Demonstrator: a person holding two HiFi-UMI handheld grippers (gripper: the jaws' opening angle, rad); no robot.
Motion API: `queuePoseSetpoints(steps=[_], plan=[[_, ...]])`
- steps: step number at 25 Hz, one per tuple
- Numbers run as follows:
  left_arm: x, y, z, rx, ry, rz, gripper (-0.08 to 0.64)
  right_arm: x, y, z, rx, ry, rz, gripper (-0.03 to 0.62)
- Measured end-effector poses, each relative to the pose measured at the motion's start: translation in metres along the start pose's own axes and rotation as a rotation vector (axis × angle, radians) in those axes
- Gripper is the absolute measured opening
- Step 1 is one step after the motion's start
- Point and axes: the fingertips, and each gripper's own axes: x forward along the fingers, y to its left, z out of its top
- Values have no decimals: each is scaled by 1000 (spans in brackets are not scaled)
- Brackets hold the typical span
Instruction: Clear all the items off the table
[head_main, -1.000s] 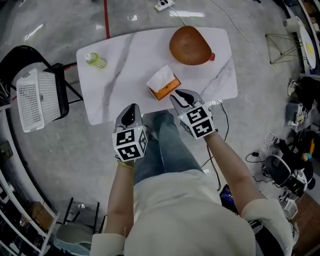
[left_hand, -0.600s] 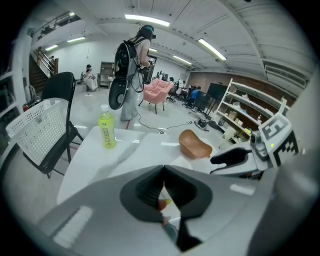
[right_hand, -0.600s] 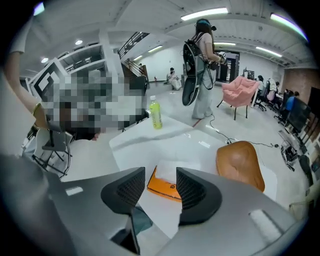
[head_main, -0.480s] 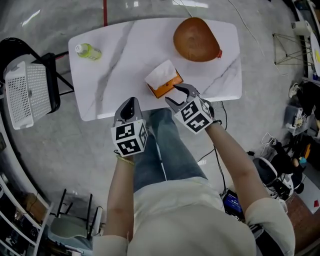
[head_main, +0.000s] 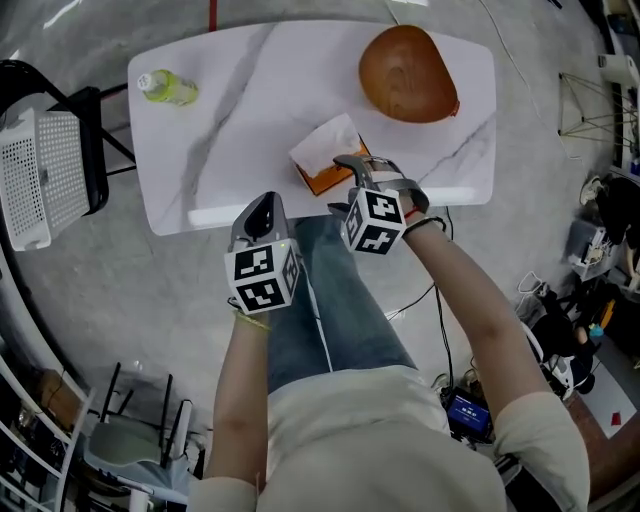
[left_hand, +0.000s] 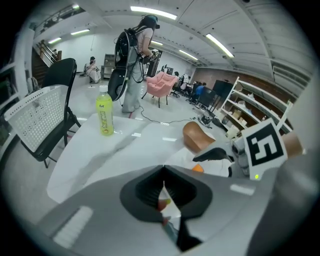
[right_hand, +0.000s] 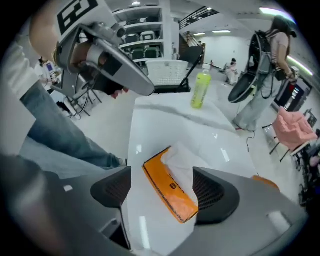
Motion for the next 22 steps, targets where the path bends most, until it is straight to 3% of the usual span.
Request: queuePoseSetpoints(steps=[5, 22], plan=[[12, 2, -8, -26, 15, 0, 9, 28, 0, -7, -217, 81, 8, 391], [47, 11, -25, -75, 68, 7, 9, 89, -10, -27, -502, 225, 60, 479]])
